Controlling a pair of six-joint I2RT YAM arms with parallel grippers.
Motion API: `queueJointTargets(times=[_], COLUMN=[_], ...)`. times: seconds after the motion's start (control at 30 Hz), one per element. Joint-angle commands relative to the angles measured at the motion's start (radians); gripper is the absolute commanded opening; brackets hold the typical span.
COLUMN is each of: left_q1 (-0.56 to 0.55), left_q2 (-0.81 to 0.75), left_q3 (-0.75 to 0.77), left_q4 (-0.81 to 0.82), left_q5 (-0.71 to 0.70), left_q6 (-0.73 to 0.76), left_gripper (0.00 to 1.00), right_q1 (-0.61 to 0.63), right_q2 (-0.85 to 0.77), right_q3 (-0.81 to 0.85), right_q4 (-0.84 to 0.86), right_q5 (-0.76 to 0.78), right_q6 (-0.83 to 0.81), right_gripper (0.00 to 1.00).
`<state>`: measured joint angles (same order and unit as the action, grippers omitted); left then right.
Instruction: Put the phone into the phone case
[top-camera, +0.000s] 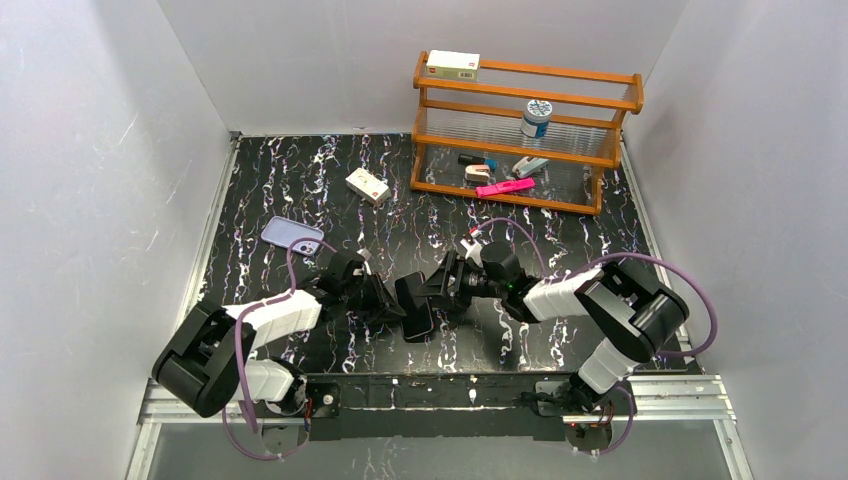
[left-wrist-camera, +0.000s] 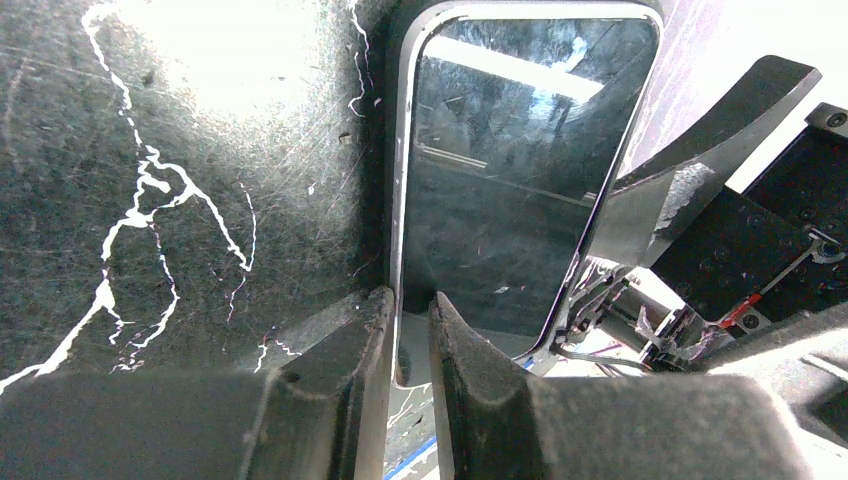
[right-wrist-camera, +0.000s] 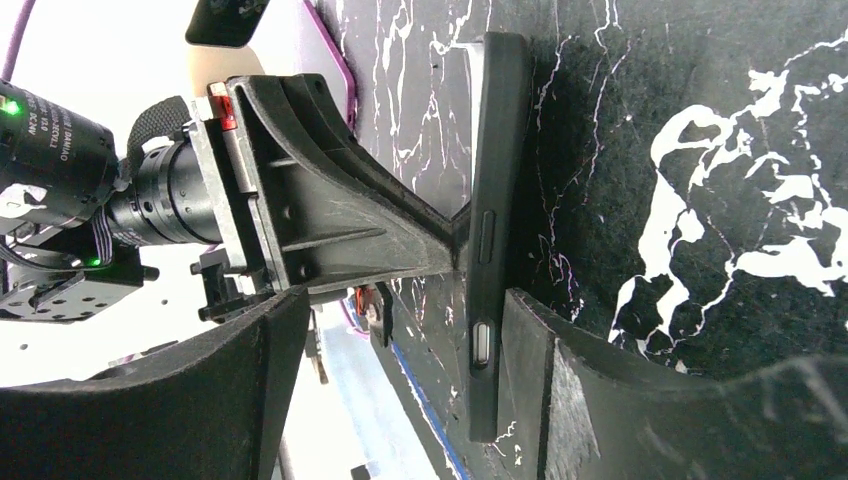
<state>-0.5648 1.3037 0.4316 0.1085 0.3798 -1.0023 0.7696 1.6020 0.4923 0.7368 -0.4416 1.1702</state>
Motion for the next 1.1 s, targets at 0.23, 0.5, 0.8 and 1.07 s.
queueJointTargets(times=[0.23,0.5,0.8,1.07], left_q1=[-0.012,-0.012,-0.009,0.006], left_q2=[0.005,-0.001,-0.064,-0.246], left_q3=[-0.004,-0.004,0.052,0.213], left_q4=[-0.009,-0.010,-0.077,-0.269], left_q5=[-0.004,-0.007,-0.018,-0.034], left_q6=[0.017,0.016,0.050,0.151], left_gripper=[0.17,0.16,0.32,0.71], right_q1=[0.020,0.019,0.003,-0.076], right_q2=[0.065,0.073,0.016,-0.215], right_q3=[0.020,0.046,0.035,0.008], right_q4=[0.128,0.056,0.030,-0.042], right_q5=[-0.109,-0.096,-0.078,-0.088], right_q6=[0.021,-0.023,-0.055,-0.098], right_gripper=[0.59,0.41,0.03,0.01])
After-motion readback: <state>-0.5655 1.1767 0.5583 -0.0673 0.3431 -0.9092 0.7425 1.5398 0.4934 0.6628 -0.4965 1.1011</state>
